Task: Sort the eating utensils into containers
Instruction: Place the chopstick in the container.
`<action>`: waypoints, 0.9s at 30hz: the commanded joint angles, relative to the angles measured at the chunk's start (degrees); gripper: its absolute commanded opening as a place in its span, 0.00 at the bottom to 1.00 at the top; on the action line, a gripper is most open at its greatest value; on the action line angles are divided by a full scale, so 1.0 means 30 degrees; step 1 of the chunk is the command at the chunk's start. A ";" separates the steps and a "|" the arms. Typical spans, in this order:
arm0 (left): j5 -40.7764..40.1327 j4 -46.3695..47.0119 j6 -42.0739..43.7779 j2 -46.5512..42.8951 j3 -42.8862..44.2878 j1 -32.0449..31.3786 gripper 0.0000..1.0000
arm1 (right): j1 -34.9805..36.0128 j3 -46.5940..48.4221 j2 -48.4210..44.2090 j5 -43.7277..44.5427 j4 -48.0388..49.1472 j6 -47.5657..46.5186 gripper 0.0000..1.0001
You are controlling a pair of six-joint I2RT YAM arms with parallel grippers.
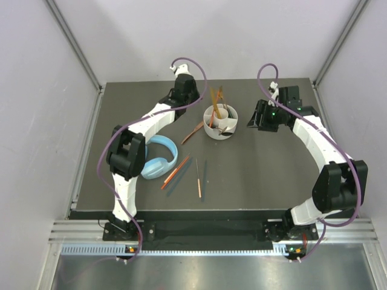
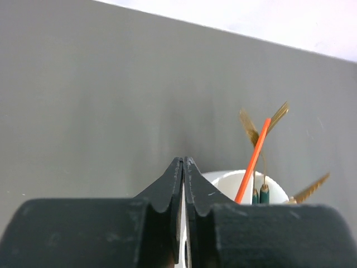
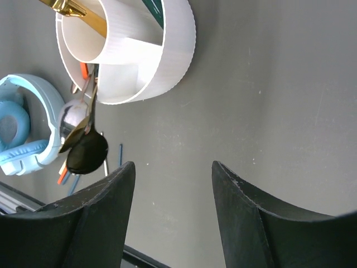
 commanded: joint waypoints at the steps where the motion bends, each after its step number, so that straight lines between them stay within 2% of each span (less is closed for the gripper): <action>1: 0.1599 -0.0447 0.0714 -0.0373 0.0624 -0.0067 0.10 | 0.0076 0.1112 -0.0233 0.0342 0.0483 -0.0261 0.58; 6: 0.3358 -0.0157 0.0452 -0.1398 -0.1714 -0.0183 0.15 | 0.0105 0.1962 0.0587 0.0431 0.0687 -0.0204 0.58; 11: 0.4590 -0.0975 0.0744 -0.1370 -0.2276 -0.0418 0.23 | 0.0135 0.2402 0.0998 0.0401 0.0717 -0.0116 0.58; 16: 0.5469 -0.1267 0.1154 -0.1428 -0.2189 -0.0535 0.37 | 0.0164 0.2285 0.1232 0.0255 0.0892 0.0090 0.58; 19: 0.5558 -0.1473 0.1184 -0.1575 -0.2101 -0.0536 0.41 | 0.0251 0.2227 0.1437 0.0167 0.0952 0.0119 0.58; 27: 0.5296 -0.2440 0.1740 -0.2336 -0.2686 -0.0507 0.41 | 0.0398 0.2256 0.2141 0.0343 0.1039 0.0119 0.58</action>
